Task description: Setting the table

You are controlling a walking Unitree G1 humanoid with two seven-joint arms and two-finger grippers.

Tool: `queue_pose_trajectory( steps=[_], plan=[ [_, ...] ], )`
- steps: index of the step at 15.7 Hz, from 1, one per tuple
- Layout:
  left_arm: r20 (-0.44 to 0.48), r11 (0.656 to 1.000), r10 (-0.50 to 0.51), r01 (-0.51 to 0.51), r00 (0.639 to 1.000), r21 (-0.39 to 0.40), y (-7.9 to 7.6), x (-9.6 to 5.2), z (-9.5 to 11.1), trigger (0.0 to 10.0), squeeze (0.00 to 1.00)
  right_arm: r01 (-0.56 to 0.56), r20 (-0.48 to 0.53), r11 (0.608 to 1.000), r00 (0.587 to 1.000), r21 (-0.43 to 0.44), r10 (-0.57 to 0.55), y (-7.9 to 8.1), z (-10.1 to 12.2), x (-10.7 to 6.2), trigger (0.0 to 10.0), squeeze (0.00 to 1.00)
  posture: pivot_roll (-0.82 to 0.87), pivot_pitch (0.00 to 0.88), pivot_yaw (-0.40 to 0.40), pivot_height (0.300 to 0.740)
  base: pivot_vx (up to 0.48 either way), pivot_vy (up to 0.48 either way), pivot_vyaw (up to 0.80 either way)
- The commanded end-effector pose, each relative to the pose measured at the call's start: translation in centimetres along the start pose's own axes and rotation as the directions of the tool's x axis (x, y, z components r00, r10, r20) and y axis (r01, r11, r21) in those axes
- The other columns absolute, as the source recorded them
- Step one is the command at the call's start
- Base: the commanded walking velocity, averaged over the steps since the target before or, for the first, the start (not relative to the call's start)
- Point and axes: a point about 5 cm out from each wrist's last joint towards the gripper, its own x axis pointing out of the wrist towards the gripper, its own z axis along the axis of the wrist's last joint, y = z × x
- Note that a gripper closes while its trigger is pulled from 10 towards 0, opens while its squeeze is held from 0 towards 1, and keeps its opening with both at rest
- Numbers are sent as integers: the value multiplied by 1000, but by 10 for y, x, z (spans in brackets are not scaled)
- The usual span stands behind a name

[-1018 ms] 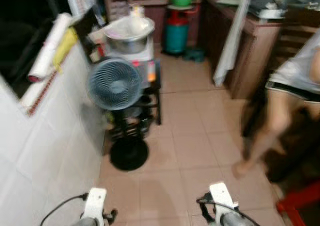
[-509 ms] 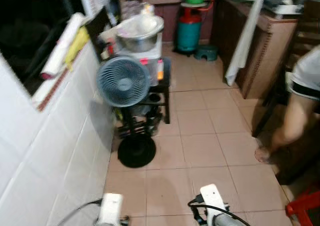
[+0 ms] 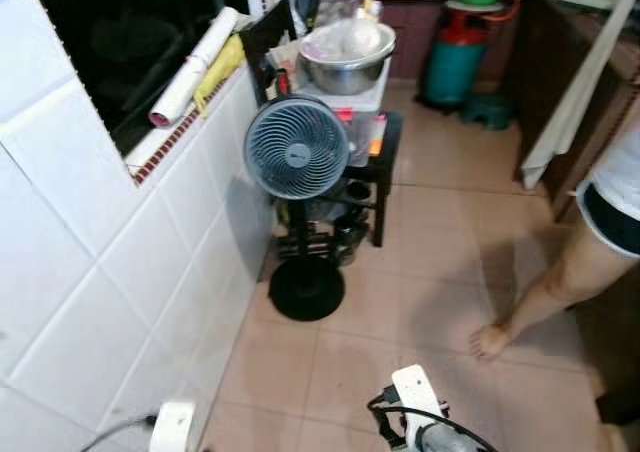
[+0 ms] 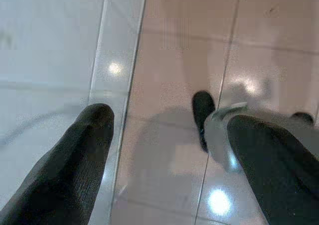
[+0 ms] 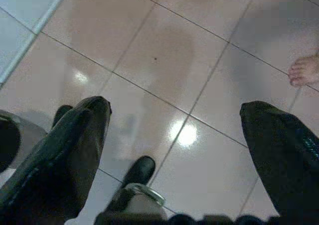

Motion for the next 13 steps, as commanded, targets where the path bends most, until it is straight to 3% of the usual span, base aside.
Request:
queue_pose_trajectory(
  steps=[1,3,7,9,13],
  plan=[
    [1,1000,-5,5,1000,-9,1,0,3,10000,0,21,-11,1000,1000,13,-21,-4,-2,0,10000,0,-20,0,28,740,0,0,0],
    [6,1000,-25,25,1000,-6,-9,3,11,10000,0,49,-32,995,998,88,-46,-8,-5,-1,10000,0,-21,0,30,740,0,0,0],
    [46,998,-47,49,998,-47,-30,6,21,10000,0,87,-41,987,996,137,-82,-14,0,0,10000,0,-24,0,32,740,0,0,0],
    [71,997,-51,56,996,-62,-31,7,30,10000,0,99,-7,976,995,196,-99,-16,14,3,10000,0,-29,0,38,740,0,0,0],
    [95,997,-63,67,994,-46,-34,8,41,10000,0,104,17,972,994,211,-110,-17,24,5,10000,0,-33,0,45,740,0,0,0]
  ],
)
